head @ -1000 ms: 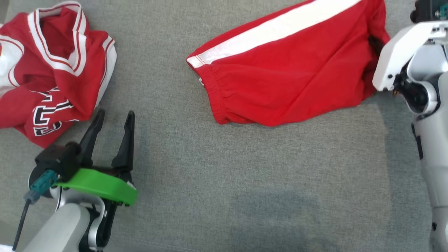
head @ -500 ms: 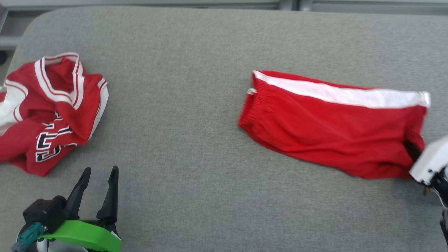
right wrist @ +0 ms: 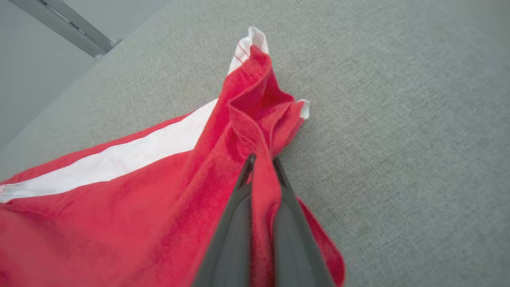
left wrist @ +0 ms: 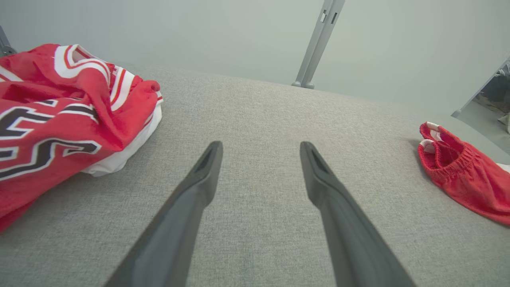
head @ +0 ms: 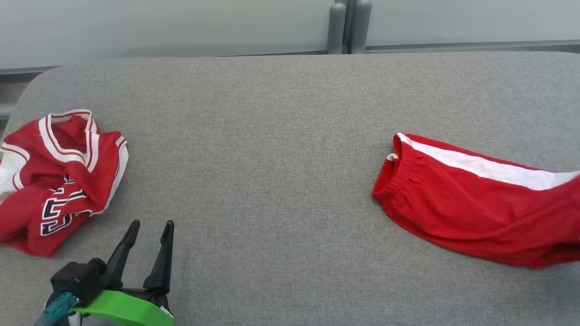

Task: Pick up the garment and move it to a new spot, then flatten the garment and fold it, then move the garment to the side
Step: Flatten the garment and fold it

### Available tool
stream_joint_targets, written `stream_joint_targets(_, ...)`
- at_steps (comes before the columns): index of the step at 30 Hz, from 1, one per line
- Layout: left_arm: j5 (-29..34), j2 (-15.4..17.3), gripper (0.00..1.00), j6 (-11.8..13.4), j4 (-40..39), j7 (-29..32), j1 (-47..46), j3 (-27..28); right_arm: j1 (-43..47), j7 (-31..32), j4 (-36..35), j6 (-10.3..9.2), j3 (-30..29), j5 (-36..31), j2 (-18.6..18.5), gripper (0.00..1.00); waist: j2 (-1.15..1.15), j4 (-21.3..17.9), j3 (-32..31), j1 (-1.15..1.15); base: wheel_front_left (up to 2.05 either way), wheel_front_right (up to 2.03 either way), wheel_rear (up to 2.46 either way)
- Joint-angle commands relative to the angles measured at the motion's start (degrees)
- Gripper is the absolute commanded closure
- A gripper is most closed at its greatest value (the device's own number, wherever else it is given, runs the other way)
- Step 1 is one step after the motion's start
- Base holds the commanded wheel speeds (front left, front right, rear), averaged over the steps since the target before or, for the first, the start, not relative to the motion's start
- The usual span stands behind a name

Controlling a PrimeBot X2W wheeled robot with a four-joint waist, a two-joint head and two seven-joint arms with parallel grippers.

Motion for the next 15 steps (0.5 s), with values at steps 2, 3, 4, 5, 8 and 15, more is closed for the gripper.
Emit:
stream_joint_targets(2, 1.25, -1.01, 0.0, -0.86, 0.41, -0.13, 0.49, 0.48, -3.52, -0.52, -3.34, 0.01, 4.08, 2.42, 1.24, 1.0, 0.14, -0.09, -0.4, 0.0, 0.0, 0.0, 0.0)
stream_joint_targets(3, 1.47, -1.34, 0.0, -1.09, 0.52, -0.13, 0.66, 0.55, -4.33, -0.25, -4.7, 0.01, 5.83, 3.3, 1.69, 1.0, 0.14, -0.09, -0.36, 0.0, 0.0, 0.0, 0.0)
stream_joint_targets(4, 1.76, -1.62, 0.0, -1.43, 0.67, -0.13, 0.77, 0.58, -4.85, -0.01, -6.24, 0.01, 7.74, 4.12, 2.01, 1.0, 0.14, -0.07, -0.32, 0.0, 0.0, 0.0, 0.0)
stream_joint_targets(5, 1.94, -1.98, 0.0, -1.62, 0.83, -0.13, 0.8, 0.54, -5.43, 0.41, -7.91, 0.01, 10.03, 5.13, 2.56, 1.0, 0.14, -0.04, -0.3, 0.0, 0.0, 0.0, 0.0)
stream_joint_targets(8, 2.41, -2.59, 0.0, -2.12, 1.25, -0.13, 0.57, 0.22, -6.38, 1.3, -10.96, 0.01, 14.68, 6.3, 3.87, 1.0, 0.14, 0.05, -0.17, 0.0, 0.0, 0.0, 0.0)
stream_joint_targets(15, 3.55, -4.58, 0.0, -3.55, 3.07, -0.14, -2.03, -0.55, -6.1, 3.95, -15.47, 0.01, 30.82, 4.83, 7.81, 1.0, 0.14, 1.02, 1.14, 0.0, 0.0, 0.0, 0.0)
